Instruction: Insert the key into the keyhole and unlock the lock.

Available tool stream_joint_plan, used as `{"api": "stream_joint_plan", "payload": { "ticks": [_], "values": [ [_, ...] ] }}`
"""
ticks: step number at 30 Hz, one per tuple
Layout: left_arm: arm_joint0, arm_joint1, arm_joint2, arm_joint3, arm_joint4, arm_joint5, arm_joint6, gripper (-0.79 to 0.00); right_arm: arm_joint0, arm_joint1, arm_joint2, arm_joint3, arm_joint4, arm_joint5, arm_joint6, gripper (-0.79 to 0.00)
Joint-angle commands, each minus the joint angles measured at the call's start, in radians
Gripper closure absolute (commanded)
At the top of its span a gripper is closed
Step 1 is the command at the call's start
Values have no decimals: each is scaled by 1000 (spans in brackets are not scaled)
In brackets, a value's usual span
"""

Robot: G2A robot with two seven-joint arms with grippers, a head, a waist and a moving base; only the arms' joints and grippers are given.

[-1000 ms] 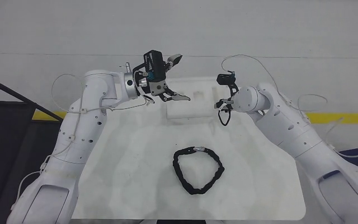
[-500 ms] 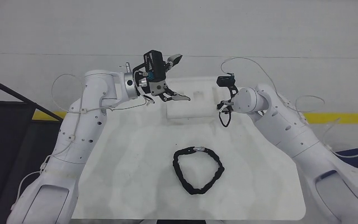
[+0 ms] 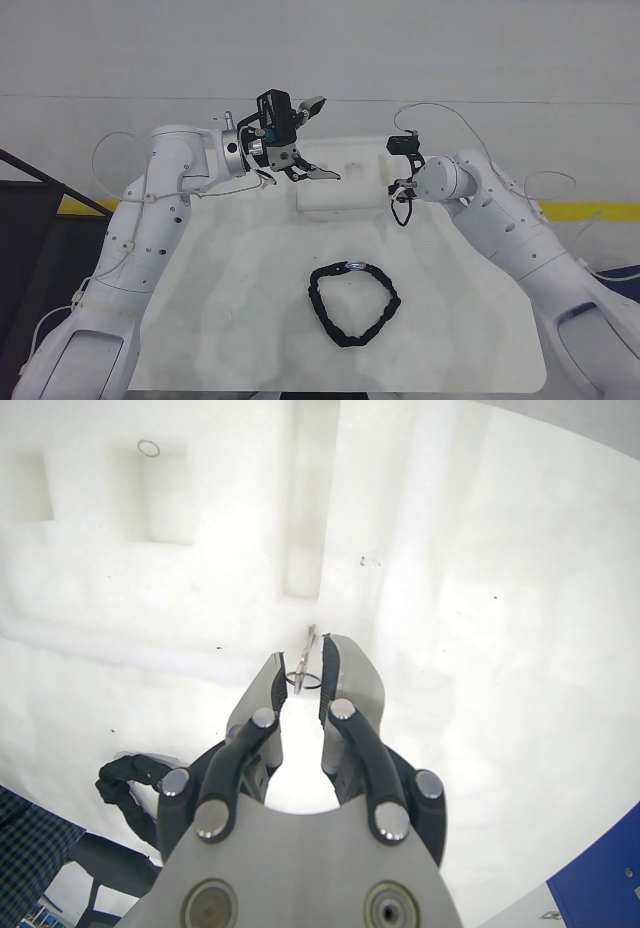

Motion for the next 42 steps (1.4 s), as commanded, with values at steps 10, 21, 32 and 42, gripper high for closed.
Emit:
{"api": "stream_joint_plan", "payload": {
  "ticks": [10,21,32,42],
  "values": [
    [0,0,0,0,0,0,0,-785,2,-14,27,33,-17,6,3,0],
    [0,0,0,0,0,0,0,-785,19,-20,67,39,-11,3,61,0],
    [0,0,0,0,0,0,0,-785,27,14,181,-18,56,-56,208,0],
    [0,0,0,0,0,0,0,-785,-104,104,456,-214,281,-230,340,0]
  ]
}}
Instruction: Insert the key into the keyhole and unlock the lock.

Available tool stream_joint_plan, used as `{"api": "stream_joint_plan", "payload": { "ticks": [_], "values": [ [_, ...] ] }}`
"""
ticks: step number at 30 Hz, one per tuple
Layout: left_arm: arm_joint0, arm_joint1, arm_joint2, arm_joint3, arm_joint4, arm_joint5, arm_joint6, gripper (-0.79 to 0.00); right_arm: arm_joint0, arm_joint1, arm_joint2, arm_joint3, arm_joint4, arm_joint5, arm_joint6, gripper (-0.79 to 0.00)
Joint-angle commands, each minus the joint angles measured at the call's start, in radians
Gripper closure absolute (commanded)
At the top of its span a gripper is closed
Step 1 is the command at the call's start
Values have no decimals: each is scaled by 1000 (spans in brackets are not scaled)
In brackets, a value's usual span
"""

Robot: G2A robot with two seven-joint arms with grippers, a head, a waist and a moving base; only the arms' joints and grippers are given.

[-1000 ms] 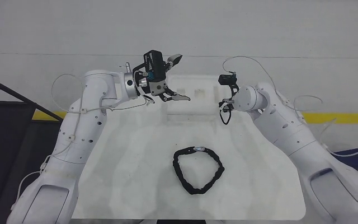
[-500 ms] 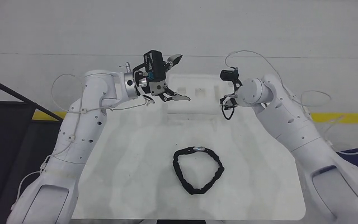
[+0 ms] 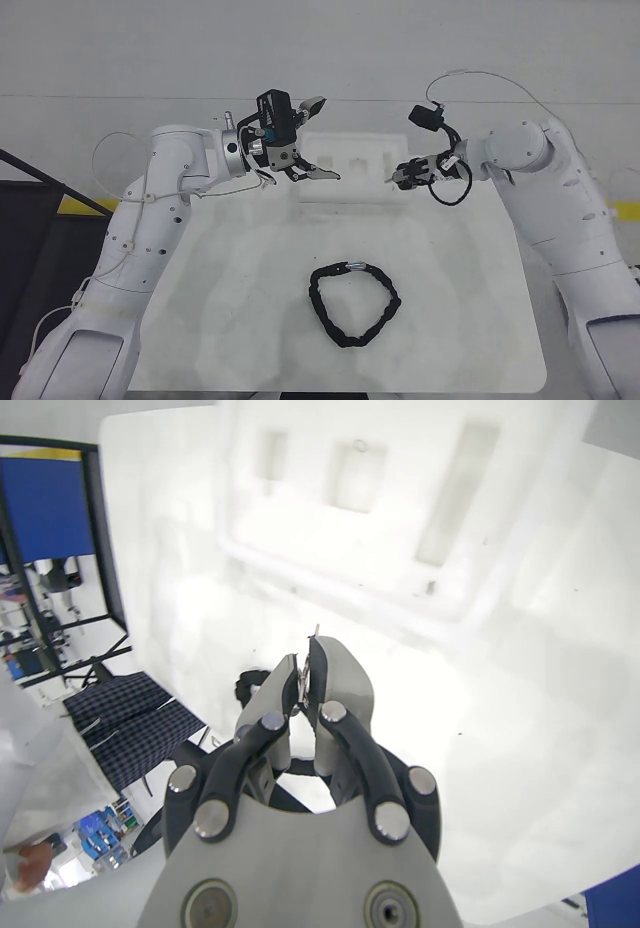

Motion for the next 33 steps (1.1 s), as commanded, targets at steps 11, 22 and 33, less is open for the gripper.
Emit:
{"api": "stream_joint_plan", "payload": {
  "ticks": [11,22,33],
  "values": [
    [0,0,0,0,0,0,0,-785,-235,100,370,-274,277,-93,189,0],
    [0,0,0,0,0,0,0,-785,-306,146,562,-386,395,-72,220,0],
    [0,0,0,0,0,0,0,-785,-314,153,582,-395,415,-83,197,0]
  ]
}}
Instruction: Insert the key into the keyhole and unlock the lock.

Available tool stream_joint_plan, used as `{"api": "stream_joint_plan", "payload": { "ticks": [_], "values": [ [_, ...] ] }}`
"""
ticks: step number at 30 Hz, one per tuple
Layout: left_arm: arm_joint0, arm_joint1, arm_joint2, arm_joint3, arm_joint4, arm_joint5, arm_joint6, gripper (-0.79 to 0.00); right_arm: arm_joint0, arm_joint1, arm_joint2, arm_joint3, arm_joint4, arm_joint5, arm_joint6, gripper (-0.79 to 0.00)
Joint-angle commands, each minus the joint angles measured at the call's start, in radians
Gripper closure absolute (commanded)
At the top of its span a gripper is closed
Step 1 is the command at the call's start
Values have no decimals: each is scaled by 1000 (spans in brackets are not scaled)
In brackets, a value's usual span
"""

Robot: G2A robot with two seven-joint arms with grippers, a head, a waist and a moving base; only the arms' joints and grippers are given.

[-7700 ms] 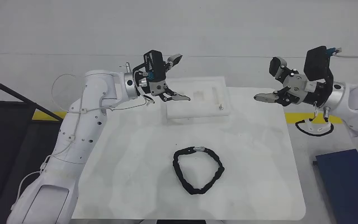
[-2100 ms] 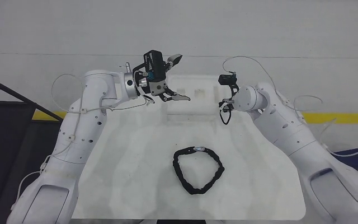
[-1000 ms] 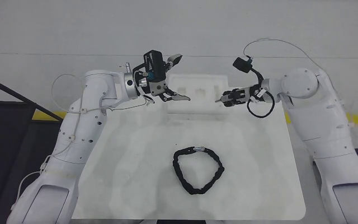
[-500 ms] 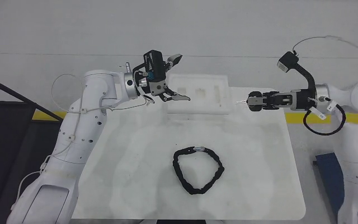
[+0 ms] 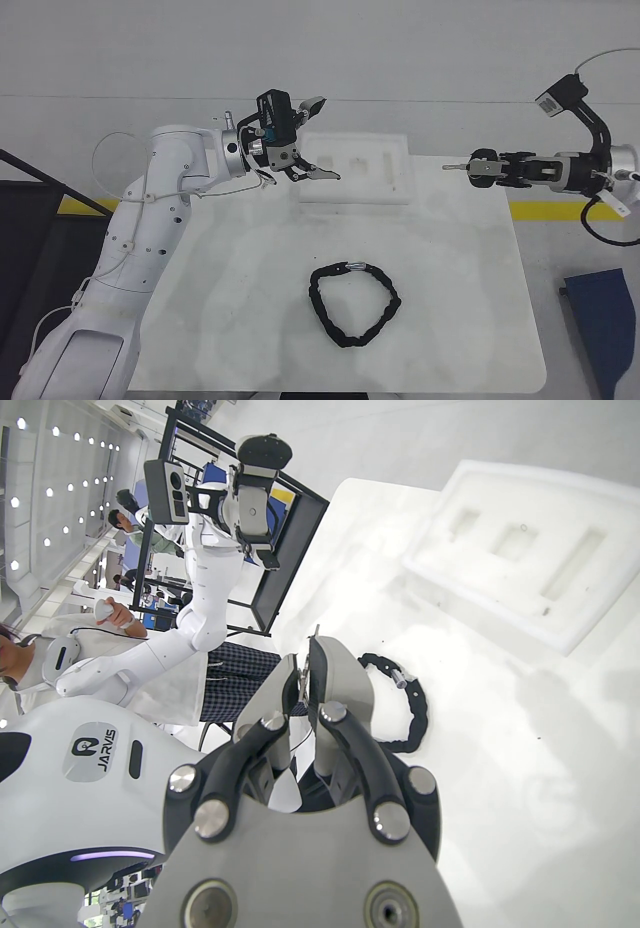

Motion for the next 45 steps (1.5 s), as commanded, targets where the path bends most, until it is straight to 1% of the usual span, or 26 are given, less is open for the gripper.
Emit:
{"api": "stream_joint_plan", "payload": {
  "ticks": [1,7,9,12,14,19,24,27,36,41,45],
  "values": [
    [0,0,0,0,0,0,0,-785,0,0,0,0,0,0,0,0],
    [0,0,0,0,0,0,0,-785,0,0,0,0,0,0,0,0],
    [14,1,6,-20,3,11,-10,-785,0,0,0,0,0,0,0,0],
    [30,2,17,-25,8,9,-30,-785,0,0,0,0,0,0,0,0],
    [42,2,50,-47,50,0,-71,-785,0,0,0,0,0,0,0,0],
    [115,-10,121,-42,22,34,-25,-785,0,0,0,0,0,0,0,0],
    [163,-23,184,22,48,100,0,-785,0,0,0,0,0,0,0,0],
    [178,-32,220,71,60,116,36,-785,0,0,0,0,0,0,0,0],
    [176,-60,335,203,162,110,167,-785,0,0,0,0,0,0,0,0],
    [178,-66,363,243,197,100,231,-785,0,0,0,0,0,0,0,0],
    [196,-66,377,268,222,99,269,-785,0,0,0,0,0,0,0,0]
  ]
}}
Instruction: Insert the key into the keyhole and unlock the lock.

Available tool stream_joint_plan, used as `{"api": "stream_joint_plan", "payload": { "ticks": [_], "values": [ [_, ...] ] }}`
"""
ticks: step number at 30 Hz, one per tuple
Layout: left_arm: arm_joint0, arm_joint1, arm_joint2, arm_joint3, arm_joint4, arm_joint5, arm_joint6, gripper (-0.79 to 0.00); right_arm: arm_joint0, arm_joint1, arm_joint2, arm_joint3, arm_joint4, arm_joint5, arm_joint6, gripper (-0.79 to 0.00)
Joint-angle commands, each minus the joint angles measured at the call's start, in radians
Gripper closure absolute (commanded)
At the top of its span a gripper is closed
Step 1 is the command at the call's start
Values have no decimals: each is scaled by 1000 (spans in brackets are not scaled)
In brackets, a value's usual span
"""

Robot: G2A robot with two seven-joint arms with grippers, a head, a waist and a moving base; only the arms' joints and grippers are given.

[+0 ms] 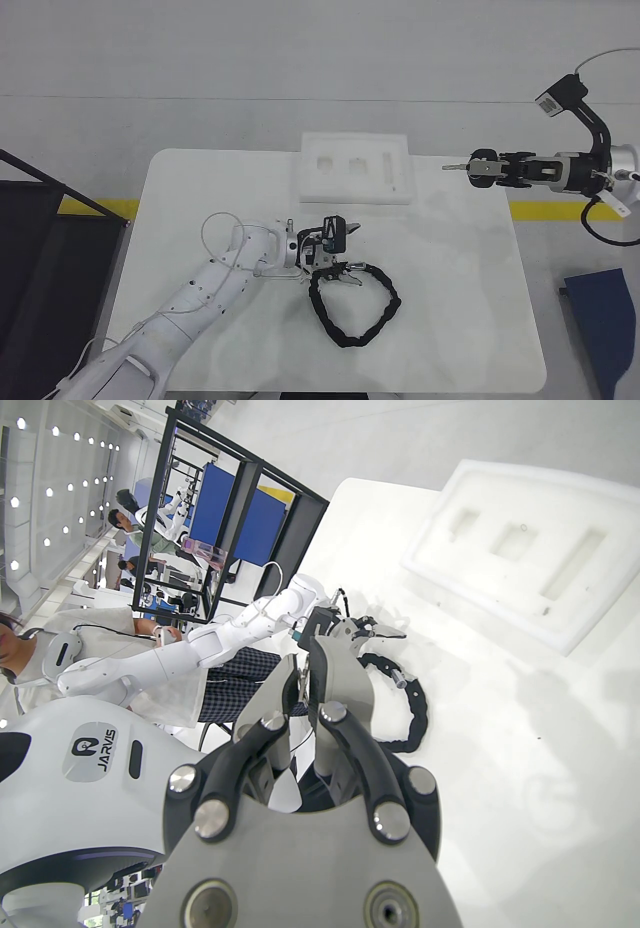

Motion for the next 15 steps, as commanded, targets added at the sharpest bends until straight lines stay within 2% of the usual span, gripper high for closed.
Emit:
{"api": "stream_joint_plan", "payload": {
  "ticks": [1,12,15],
  "values": [
    [10,0,8,13,12,-1,12,-785,0,0,0,0,0,0,0,0],
    [14,-13,26,57,24,59,-5,-785,0,0,0,0,0,0,0,0],
    [7,-17,26,68,12,57,-19,-751,0,0,0,0,0,0,0,0]
  ]
}}
